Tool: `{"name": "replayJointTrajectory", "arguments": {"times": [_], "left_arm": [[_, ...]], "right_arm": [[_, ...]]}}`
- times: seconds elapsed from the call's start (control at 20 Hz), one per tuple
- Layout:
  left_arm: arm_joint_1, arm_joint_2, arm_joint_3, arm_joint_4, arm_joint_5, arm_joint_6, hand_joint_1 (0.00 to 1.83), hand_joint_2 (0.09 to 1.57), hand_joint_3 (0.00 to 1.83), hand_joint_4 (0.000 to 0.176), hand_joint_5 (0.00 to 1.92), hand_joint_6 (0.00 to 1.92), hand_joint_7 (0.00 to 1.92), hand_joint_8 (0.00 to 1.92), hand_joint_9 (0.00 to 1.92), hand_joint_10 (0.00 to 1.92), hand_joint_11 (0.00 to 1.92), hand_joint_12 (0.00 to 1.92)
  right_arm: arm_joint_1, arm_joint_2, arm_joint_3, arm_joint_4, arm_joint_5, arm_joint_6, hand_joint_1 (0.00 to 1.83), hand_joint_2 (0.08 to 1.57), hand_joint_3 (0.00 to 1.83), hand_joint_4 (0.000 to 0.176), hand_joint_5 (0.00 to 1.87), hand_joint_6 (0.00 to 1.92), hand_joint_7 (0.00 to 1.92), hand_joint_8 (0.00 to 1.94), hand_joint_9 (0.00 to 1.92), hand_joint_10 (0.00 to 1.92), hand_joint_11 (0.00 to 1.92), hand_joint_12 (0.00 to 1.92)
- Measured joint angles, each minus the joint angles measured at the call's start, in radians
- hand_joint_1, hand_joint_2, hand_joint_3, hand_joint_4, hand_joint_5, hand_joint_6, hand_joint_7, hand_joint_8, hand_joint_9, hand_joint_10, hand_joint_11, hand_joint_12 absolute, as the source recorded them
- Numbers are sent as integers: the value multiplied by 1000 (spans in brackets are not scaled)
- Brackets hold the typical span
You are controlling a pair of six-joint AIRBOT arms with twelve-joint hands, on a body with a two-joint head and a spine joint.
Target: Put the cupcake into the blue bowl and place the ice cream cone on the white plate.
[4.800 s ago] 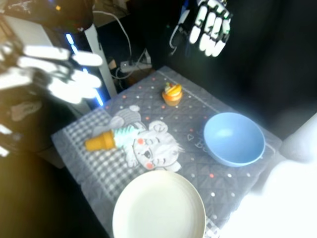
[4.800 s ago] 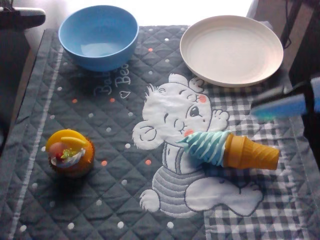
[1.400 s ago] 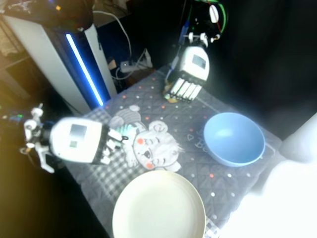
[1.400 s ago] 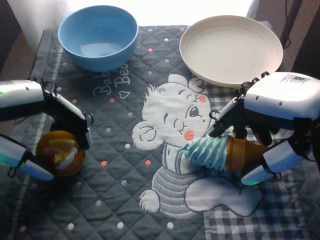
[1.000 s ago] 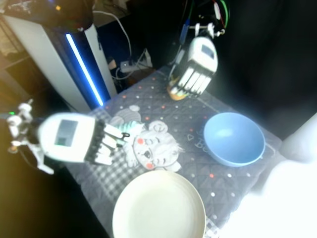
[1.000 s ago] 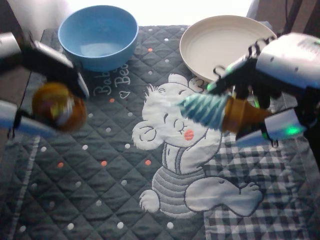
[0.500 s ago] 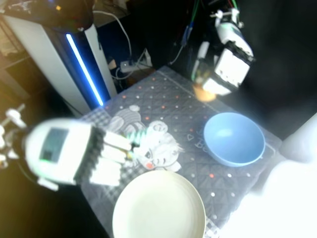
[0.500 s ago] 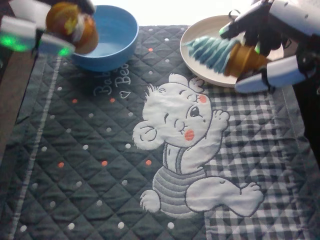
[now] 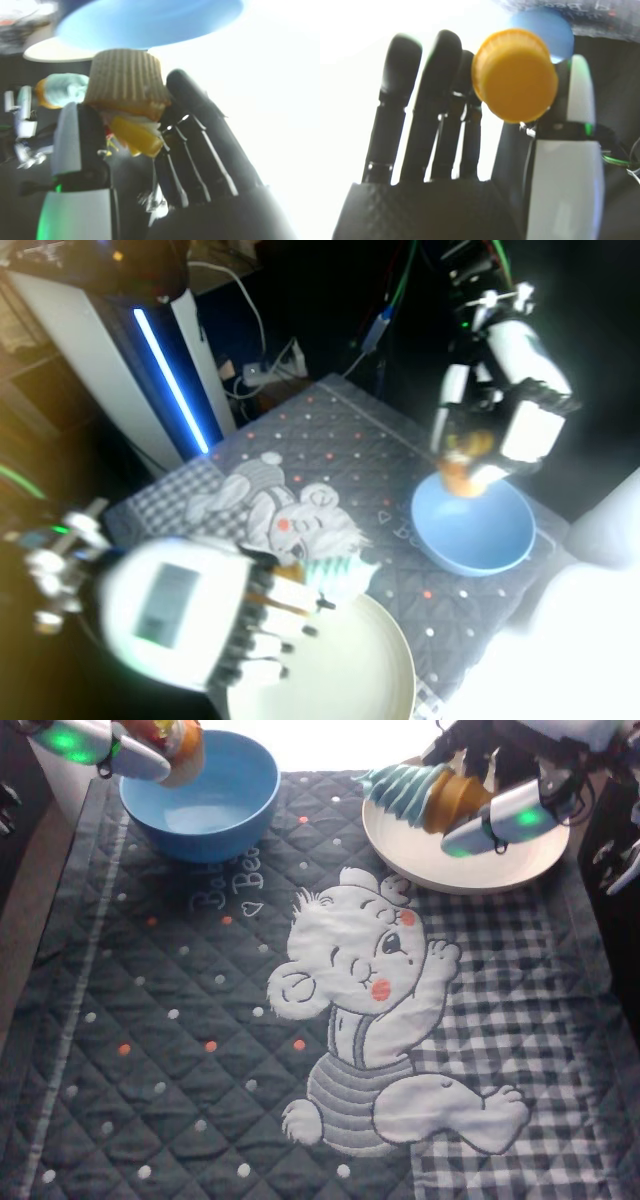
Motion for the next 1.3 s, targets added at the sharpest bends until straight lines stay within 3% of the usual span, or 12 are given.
{"name": "replayJointTrajectory", "arguments": {"times": [0.05,0.1,0.25,0.5,0.6,0.65,0.7,0.75,0.8,0.85,1.15,1.3], "left_arm": [[-2,-14,8,3,16,0,1403,1075,3,0,984,1028,1012,751,1060,917,886,1060],[-2,-23,14,11,24,-1,1477,1068,2,0,981,989,1018,727,1071,809,881,1345],[-2,-56,31,22,58,-5,1381,1088,1,0,976,1065,991,787,1012,1000,902,881],[-2,-68,47,28,80,-9,1380,1089,0,0,979,1051,995,783,1006,1025,883,900],[-2,-69,47,37,85,-9,1489,1081,1,0,945,1039,974,773,1050,842,865,1415],[-2,-70,47,39,85,-9,1391,1117,7,0,921,1150,901,943,936,1062,723,1077],[-2,-71,47,41,85,-9,1262,1143,0,0,957,1141,859,1039,804,512,581,924],[-2,-71,47,41,85,-10,1333,1033,0,0,788,467,690,404,659,204,311,832],[-2,-71,47,42,87,-10,1335,1004,0,0,765,170,662,119,597,69,169,821],[-2,-71,47,45,87,-10,1313,984,0,3,707,47,592,26,503,13,56,793],[-2,-71,47,46,83,-12,1173,948,0,40,557,0,397,0,322,0,0,706],[-2,-69,42,49,76,-12,1144,947,0,44,549,1,406,2,315,0,0,640]], "right_arm": [[6,-8,16,5,-13,0,1264,1069,0,0,999,852,1173,792,1317,512,1144,1160],[16,-13,24,6,-22,0,1265,1066,0,0,1017,808,1169,812,1316,512,1161,1152],[28,-26,46,8,-55,-1,1266,1073,1,0,996,822,1154,849,1306,502,1139,1166],[29,-33,66,37,-69,-2,1250,1082,0,0,960,969,1158,756,1323,474,1152,1147],[30,-34,66,37,-70,-2,1249,1105,0,0,885,1065,1127,829,1320,461,1173,1118],[30,-36,68,36,-71,-2,1262,1085,0,0,935,962,1165,789,1344,452,1167,1131],[30,-38,68,37,-71,-2,1266,1071,0,0,982,873,1182,770,1339,427,1112,1141],[30,-39,68,35,-71,-2,1254,1086,3,0,949,909,1127,871,1203,323,936,1123],[30,-39,68,36,-72,-2,1205,1011,0,0,849,379,799,325,843,132,424,1259],[30,-39,68,36,-74,-2,1092,983,0,0,713,113,633,92,524,26,84,1033],[38,-39,62,36,-65,0,962,964,0,39,424,0,536,0,548,0,160,913],[37,-23,41,24,-67,1,958,953,1,23,395,0,501,0,508,0,213,662]]}}
